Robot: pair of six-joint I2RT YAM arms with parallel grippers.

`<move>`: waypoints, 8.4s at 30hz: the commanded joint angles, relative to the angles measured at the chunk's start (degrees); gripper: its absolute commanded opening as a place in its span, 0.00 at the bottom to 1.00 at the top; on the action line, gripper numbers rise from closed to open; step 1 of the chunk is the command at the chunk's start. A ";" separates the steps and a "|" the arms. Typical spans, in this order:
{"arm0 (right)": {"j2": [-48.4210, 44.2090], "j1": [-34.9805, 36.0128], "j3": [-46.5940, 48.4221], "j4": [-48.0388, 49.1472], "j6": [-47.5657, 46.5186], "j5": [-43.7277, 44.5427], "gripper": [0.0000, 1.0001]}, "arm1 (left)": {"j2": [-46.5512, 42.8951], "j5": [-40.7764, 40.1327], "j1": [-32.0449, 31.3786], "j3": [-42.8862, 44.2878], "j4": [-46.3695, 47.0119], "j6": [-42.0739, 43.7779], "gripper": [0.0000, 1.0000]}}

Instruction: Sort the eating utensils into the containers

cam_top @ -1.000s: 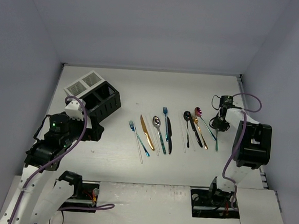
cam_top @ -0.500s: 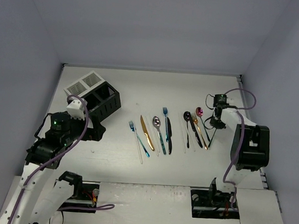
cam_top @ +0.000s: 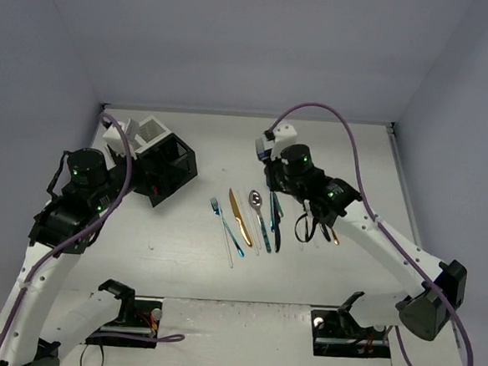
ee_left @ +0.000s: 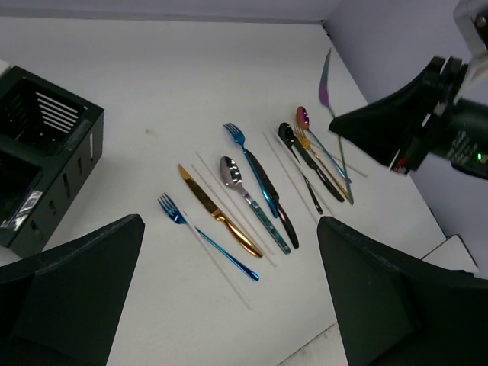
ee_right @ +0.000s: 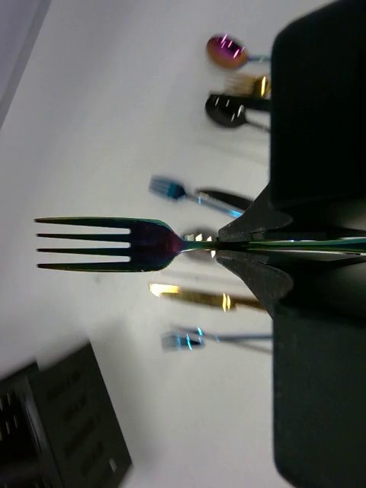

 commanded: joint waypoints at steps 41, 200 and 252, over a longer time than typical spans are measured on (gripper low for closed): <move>-3.02 15.91 -3.01 15.64 0.13 -5.97 0.05 | 18.68 -21.83 -24.10 2.67 26.52 0.37 0.00; -29.52 13.24 -30.10 5.57 7.88 4.55 1.00 | 38.06 -10.64 -7.68 -8.42 35.04 13.57 0.00; -30.97 13.20 -31.47 4.74 9.75 4.22 1.00 | 57.86 -41.96 9.34 30.79 41.55 53.13 0.02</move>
